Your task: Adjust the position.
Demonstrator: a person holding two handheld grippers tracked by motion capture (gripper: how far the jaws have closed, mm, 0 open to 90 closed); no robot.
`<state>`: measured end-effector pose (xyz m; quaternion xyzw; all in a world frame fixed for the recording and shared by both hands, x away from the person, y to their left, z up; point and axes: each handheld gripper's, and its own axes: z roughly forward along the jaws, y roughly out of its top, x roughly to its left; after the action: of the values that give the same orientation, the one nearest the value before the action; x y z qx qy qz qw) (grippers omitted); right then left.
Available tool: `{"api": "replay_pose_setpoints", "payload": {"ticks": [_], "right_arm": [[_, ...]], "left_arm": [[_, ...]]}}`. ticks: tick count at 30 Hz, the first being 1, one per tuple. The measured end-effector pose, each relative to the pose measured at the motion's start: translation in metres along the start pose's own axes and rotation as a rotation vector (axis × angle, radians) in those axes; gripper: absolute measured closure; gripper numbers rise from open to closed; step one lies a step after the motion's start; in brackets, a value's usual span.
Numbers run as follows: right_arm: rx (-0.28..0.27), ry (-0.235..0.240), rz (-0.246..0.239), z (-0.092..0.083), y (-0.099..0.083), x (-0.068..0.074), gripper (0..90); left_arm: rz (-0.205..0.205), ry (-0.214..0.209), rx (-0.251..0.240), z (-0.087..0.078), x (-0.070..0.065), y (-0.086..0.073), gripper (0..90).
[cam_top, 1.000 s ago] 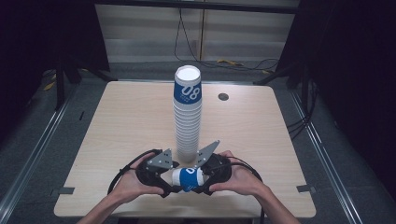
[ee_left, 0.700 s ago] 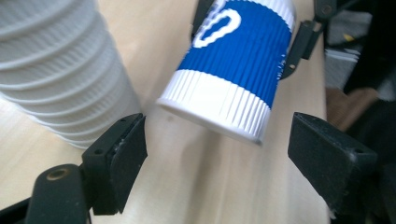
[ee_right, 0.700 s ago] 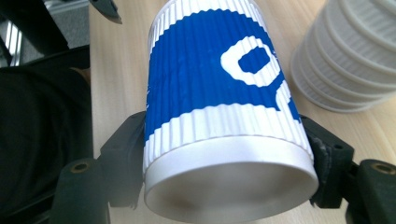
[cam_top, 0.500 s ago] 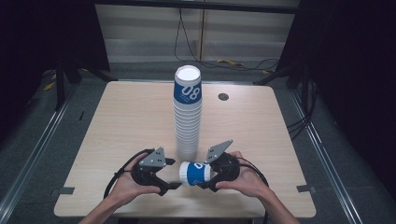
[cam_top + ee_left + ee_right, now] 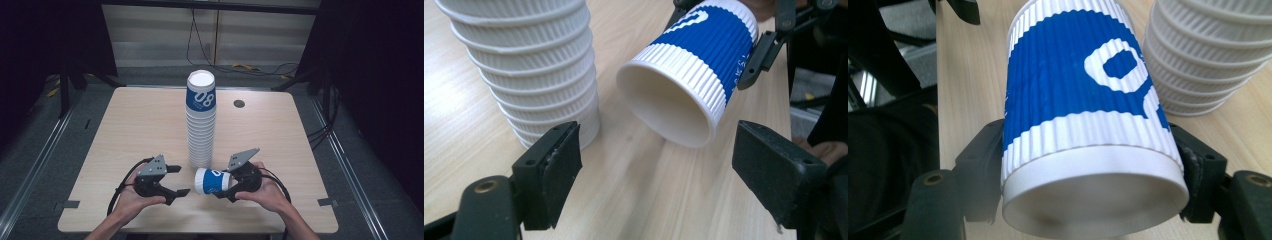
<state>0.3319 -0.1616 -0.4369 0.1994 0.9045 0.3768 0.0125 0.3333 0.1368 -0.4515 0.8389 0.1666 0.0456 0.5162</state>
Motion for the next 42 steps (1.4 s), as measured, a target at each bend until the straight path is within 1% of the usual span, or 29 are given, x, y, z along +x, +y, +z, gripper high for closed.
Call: {"api": "replay_pose_setpoints", "payload": {"ticks": [2, 3, 4, 7, 9, 11, 13, 14, 16, 18, 19, 21, 24, 26, 28, 31, 34, 36, 38, 39, 40, 42], "right_arm": [[-0.018, 0.001, 0.005, -0.002, -0.001, -0.001, 28.3], [-0.026, 0.008, 0.017, -0.002, -0.001, -0.002, 28.3], [-0.035, 0.004, 0.020, -0.003, -0.002, -0.003, 28.3], [-0.075, 0.015, 0.041, -0.006, -0.004, -0.005, 28.3], [-0.098, 0.016, 0.042, -0.008, -0.005, -0.005, 28.3], [-0.119, 0.013, 0.035, -0.009, -0.005, -0.006, 28.3], [-0.141, 0.022, 0.039, -0.010, -0.005, -0.006, 28.3], [-0.158, 0.034, 0.046, -0.011, -0.004, -0.005, 28.3], [-0.174, 0.066, 0.060, -0.011, -0.004, -0.007, 28.2], [-0.210, 0.110, 0.080, -0.013, -0.005, -0.009, 28.3], [-0.210, 0.110, 0.080, -0.013, -0.005, -0.009, 28.3], [-0.244, 0.130, 0.089, -0.014, -0.005, -0.011, 28.2], [-0.286, 0.151, 0.086, -0.015, -0.004, -0.012, 28.3], [-0.309, 0.147, 0.082, -0.015, -0.004, -0.012, 28.3], [-0.325, 0.125, 0.068, -0.014, -0.005, -0.010, 28.2], [-0.351, 0.114, 0.063, -0.011, -0.008, -0.008, 28.1], [-0.387, 0.110, 0.055, -0.008, -0.011, -0.007, 28.0], [-0.414, 0.113, 0.054, -0.007, -0.012, -0.006, 28.1], [-0.437, 0.107, 0.041, -0.006, -0.012, -0.005, 28.1], [-0.461, 0.100, 0.026, -0.006, -0.011, -0.004, 28.1], [-0.473, 0.093, 0.011, -0.005, -0.011, -0.002, 28.0], [-0.484, 0.089, 0.005, -0.003, -0.011, -0.001, 28.1]], "left_arm": [[-0.006, 0.001, -0.011, 0.000, 0.001, 0.000, 19.7], [-0.011, 0.002, -0.014, 0.000, 0.001, 0.000, 19.6], [-0.009, 0.000, -0.016, 0.000, 0.001, 0.000, 19.6], [-0.011, -0.009, -0.022, -0.001, 0.001, 0.000, 19.6], [-0.010, -0.011, -0.034, -0.002, 0.001, 0.001, 19.6], [-0.002, -0.006, -0.035, -0.002, 0.001, 0.000, 19.6], [-0.005, 0.000, -0.037, -0.002, 0.001, 0.000, 19.7], [-0.001, 0.001, -0.038, -0.003, 0.001, 0.000, 19.6], [-0.007, -0.004, -0.051, -0.003, 0.002, 0.001, 19.6], [-0.008, -0.006, -0.074, -0.004, 0.002, 0.001, 19.6], [-0.004, -0.003, -0.086, -0.005, 0.002, 0.001, 19.6], [-0.009, -0.017, -0.112, -0.005, 0.001, 0.002, 18.6], [-0.006, -0.015, -0.124, -0.005, 0.001, 0.002, 18.3], [-0.021, -0.032, -0.135, -0.005, -0.001, 0.003, 18.2], [-0.021, -0.048, -0.144, -0.005, -0.001, 0.003, 18.0], [-0.015, -0.063, -0.185, -0.007, -0.002, 0.004, 16.2], [-0.029, -0.077, -0.196, -0.008, -0.001, 0.006, 16.1], [-0.039, -0.074, -0.193, -0.009, -0.001, 0.006, 16.0], [-0.049, -0.087, -0.210, -0.008, 0.000, 0.006, 15.7], [-0.052, -0.087, -0.212, -0.008, 0.000, 0.006, 15.6], [-0.052, -0.090, -0.217, -0.008, 0.000, 0.007, 15.6], [-0.049, -0.100, -0.217, -0.008, 0.000, 0.007, 15.6]]}}
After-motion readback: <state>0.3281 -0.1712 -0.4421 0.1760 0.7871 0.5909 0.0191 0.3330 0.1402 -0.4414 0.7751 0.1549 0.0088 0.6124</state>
